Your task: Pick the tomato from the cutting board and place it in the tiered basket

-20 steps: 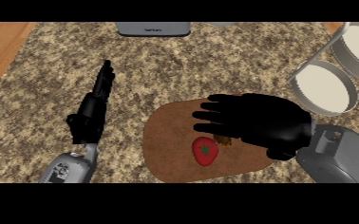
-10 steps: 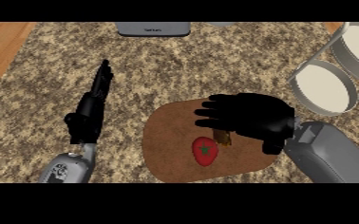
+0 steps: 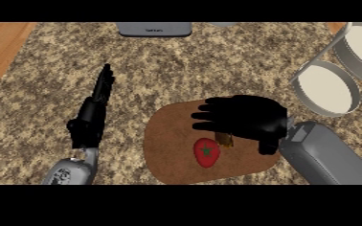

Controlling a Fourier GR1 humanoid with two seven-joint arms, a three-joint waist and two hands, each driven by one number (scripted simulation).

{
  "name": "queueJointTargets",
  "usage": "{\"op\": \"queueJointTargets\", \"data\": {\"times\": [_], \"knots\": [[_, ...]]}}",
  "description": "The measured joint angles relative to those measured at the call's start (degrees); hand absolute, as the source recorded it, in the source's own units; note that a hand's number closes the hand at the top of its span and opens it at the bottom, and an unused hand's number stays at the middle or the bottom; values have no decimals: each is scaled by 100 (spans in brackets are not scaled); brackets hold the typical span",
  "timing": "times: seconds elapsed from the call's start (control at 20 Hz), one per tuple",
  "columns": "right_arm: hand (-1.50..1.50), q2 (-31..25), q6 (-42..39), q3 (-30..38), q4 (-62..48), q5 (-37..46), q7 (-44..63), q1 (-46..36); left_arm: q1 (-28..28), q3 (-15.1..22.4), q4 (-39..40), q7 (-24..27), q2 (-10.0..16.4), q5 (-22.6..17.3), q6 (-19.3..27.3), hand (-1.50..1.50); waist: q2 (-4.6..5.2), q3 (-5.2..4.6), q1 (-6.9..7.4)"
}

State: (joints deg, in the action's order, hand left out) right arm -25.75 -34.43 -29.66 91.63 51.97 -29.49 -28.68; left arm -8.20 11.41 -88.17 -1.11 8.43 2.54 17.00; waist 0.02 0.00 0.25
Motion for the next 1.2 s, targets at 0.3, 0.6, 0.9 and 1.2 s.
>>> {"op": "queueJointTargets", "data": {"times": [0.3, 0.6, 0.9, 1.2], "knots": [[-150, 293, -200, -217, 223, 142, 312, 187, -13, -46, 55, 2, -135, 106, -33, 0, -6, -1, -15], [-150, 446, -243, -287, 124, 334, 363, 254, -97, -166, 79, -94, -189, 162, -152, 0, -4, -1, -15], [-150, 679, -153, -361, -154, 586, 321, 268, -67, -245, 23, -97, -244, 249, -229, 0, -3, 0, -9], [-150, 836, 34, -402, -409, 847, 171, 447, -86, -357, -2, -142, -290, 304, -328, 0, -3, 0, -10]]}}
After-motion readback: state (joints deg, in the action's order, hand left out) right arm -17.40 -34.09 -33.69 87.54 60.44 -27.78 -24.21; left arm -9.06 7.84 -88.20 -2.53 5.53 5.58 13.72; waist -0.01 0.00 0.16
